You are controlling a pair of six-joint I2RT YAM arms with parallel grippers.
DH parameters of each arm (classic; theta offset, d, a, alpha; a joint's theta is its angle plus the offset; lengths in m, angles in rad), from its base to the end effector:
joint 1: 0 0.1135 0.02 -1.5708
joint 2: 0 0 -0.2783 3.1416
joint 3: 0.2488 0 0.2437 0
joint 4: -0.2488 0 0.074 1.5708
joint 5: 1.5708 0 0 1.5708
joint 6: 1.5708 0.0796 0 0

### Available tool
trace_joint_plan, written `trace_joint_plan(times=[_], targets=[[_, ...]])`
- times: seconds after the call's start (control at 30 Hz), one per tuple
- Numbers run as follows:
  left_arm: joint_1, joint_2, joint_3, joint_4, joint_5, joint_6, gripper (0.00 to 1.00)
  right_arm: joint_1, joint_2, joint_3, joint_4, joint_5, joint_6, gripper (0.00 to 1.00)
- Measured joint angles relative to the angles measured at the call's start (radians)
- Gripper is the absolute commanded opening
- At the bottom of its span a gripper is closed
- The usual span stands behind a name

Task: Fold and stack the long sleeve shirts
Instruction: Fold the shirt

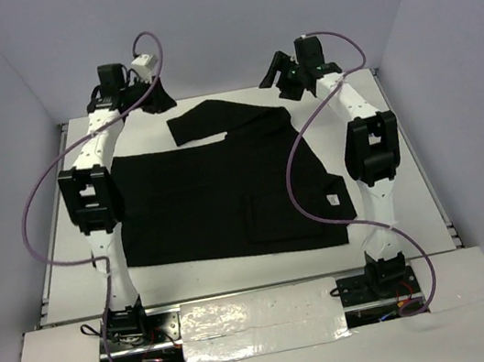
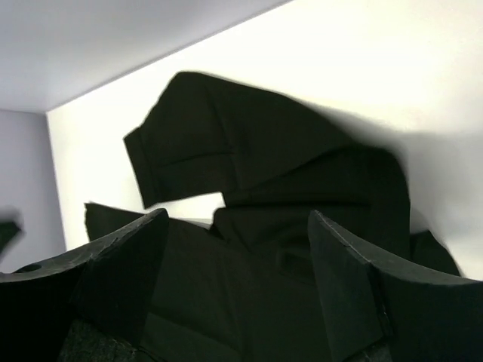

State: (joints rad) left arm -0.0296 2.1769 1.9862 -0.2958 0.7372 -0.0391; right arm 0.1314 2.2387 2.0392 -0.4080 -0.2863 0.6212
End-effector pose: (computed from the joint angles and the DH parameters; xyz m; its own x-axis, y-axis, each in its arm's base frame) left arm 0.5375 -0.0694 0.2942 -0.4910 -0.0144 -0.8710 0.5971 0.7224 -0.3486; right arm 0.5515 0.0956 0.2582 -0.6671 0.4750 -0.5739 0.0402 0.7922 0.6090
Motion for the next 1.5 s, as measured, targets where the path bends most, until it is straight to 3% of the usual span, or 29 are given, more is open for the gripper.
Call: trace_joint_plan(times=[0.13, 0.17, 0.2, 0.23, 0.37, 0.63, 0.9, 1.0, 1.03, 1.07, 1.27, 1.5], targets=[[-0.049, 0.248, 0.394, -0.178, -0.252, 0.230, 0.64, 0.001, -0.002, -0.021, -0.020, -0.004, -0.023, 0.82], [-0.064, 0.288, 0.432, -0.203, -0.310, 0.277, 0.71, 0.002, -0.004, -0.028, -0.028, -0.005, -0.030, 0.82], [-0.079, 0.307, 0.417, -0.219, -0.357, 0.315, 0.93, 0.003, -0.006, -0.038, -0.033, -0.005, -0.039, 0.82], [-0.091, 0.310, 0.373, -0.229, -0.389, 0.352, 0.99, 0.005, -0.011, -0.052, -0.038, -0.006, -0.048, 0.82], [-0.128, 0.309, 0.169, -0.219, -0.433, 0.401, 0.99, 0.013, -0.051, -0.143, -0.049, -0.007, -0.074, 0.81], [-0.134, 0.360, 0.345, -0.270, -0.548, 0.430, 0.99, 0.027, -0.125, -0.289, -0.052, -0.017, -0.114, 0.80], [-0.149, 0.423, 0.403, -0.333, -0.595, 0.430, 0.88, 0.028, -0.160, -0.317, -0.055, -0.017, -0.139, 0.80], [-0.151, 0.428, 0.408, -0.349, -0.556, 0.428, 0.73, 0.028, -0.163, -0.304, -0.059, -0.015, -0.145, 0.79], [-0.151, 0.429, 0.408, -0.352, -0.539, 0.425, 0.66, 0.028, -0.164, -0.301, -0.058, -0.014, -0.146, 0.79], [-0.151, 0.431, 0.408, -0.357, -0.517, 0.425, 0.03, 0.028, -0.166, -0.298, -0.059, -0.013, -0.148, 0.79], [-0.146, 0.398, 0.322, -0.285, -0.469, 0.407, 0.00, 0.028, -0.189, -0.296, -0.064, -0.007, -0.153, 0.78], [-0.126, 0.394, 0.322, -0.269, -0.431, 0.368, 0.00, 0.028, -0.245, -0.296, -0.064, -0.006, -0.159, 0.76]])
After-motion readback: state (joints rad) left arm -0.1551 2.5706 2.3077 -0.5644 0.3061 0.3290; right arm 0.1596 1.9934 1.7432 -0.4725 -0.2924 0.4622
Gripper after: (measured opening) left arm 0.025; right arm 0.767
